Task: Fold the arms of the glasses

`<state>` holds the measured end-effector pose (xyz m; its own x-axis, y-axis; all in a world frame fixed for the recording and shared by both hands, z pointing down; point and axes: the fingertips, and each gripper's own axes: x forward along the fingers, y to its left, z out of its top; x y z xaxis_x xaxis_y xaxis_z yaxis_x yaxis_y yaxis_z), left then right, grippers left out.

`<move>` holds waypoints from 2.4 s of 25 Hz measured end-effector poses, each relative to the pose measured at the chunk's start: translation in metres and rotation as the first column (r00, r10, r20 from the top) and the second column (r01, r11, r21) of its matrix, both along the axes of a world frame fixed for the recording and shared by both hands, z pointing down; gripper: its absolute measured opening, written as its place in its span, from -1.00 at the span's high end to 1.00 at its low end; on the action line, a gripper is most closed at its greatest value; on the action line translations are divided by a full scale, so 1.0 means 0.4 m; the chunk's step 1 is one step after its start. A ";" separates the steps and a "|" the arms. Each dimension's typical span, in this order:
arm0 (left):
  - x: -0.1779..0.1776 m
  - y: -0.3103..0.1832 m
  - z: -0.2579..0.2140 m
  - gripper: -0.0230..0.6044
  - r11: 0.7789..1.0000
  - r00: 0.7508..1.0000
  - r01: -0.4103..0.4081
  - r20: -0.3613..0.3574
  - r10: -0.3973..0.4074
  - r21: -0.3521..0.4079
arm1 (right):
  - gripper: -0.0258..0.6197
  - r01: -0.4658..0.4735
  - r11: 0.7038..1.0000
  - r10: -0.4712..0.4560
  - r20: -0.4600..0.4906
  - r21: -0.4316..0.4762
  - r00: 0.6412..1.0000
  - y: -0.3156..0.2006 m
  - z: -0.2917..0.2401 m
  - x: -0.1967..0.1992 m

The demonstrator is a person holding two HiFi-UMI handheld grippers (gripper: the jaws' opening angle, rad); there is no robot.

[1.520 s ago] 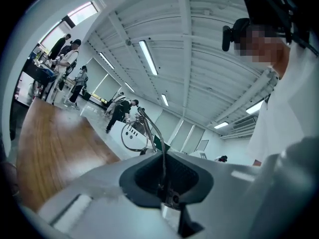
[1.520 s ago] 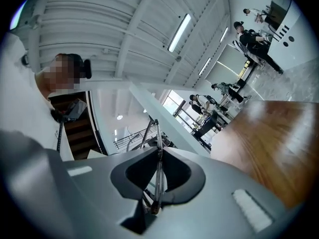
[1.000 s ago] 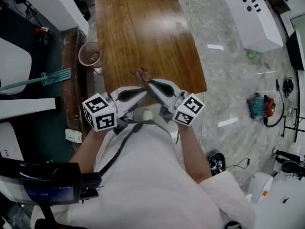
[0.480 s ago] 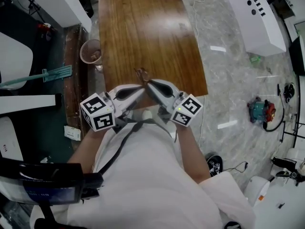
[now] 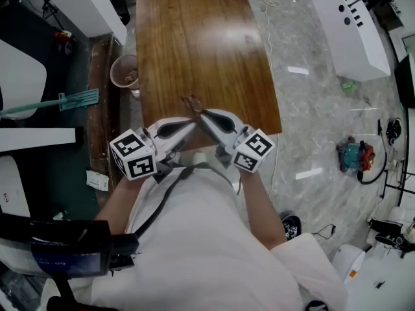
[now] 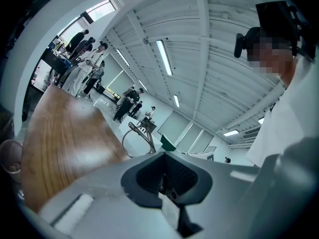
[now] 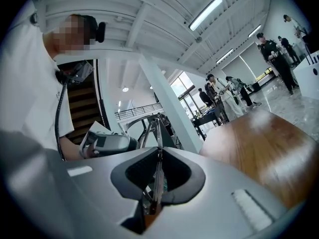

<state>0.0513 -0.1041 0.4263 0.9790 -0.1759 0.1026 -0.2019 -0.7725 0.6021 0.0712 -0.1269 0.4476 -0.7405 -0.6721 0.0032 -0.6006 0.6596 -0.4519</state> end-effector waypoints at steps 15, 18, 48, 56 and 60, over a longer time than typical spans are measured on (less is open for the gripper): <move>-0.142 -0.052 0.159 0.91 0.969 0.952 0.246 0.184 -0.246 0.020 | 0.81 -0.021 0.998 -0.016 -0.561 -0.060 0.827 -0.158 0.287 0.078; -0.187 -0.059 0.196 0.91 0.954 0.929 0.300 0.219 -0.299 0.028 | 0.81 0.057 0.998 -0.055 -0.688 -0.020 0.724 -0.188 0.345 0.051; -0.355 -0.043 0.285 0.91 0.876 0.836 0.482 0.297 -0.460 0.001 | 0.79 0.486 0.874 -0.103 -0.971 0.016 0.218 -0.264 0.646 -0.094; -0.374 -0.033 0.278 0.91 0.882 0.842 0.471 0.288 -0.456 0.017 | 0.57 0.424 0.906 -0.124 -0.963 -0.012 0.239 -0.262 0.647 -0.085; -0.370 -0.028 0.269 0.91 0.887 0.850 0.460 0.278 -0.449 0.025 | 0.52 0.395 0.918 -0.110 -0.959 0.002 0.260 -0.250 0.621 -0.077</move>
<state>-0.0966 -0.1153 0.5338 0.7243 -0.5843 0.3659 -0.6822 -0.5307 0.5029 0.0406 -0.2268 0.6961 -0.4554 -0.5372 0.7099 -0.2934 0.8434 0.4501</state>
